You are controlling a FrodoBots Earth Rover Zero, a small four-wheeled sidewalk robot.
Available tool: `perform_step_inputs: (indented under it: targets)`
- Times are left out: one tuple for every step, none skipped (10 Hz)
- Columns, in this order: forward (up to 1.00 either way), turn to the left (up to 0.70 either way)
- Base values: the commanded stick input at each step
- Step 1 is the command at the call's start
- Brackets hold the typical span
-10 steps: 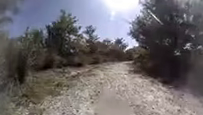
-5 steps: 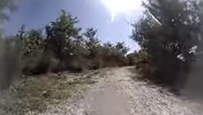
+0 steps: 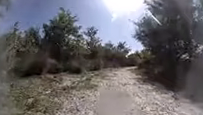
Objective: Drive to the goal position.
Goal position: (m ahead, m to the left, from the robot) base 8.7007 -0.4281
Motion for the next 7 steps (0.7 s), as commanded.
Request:
perform_step_inputs:
  targets:
    - [0.7, 0.0]
    - [0.7, 0.0]
    - [0.7, 0.0]
    - [0.7, 0.0]
    - [0.7, 0.0]
    - [0.7, 0.0]
    - [0.7, 0.0]
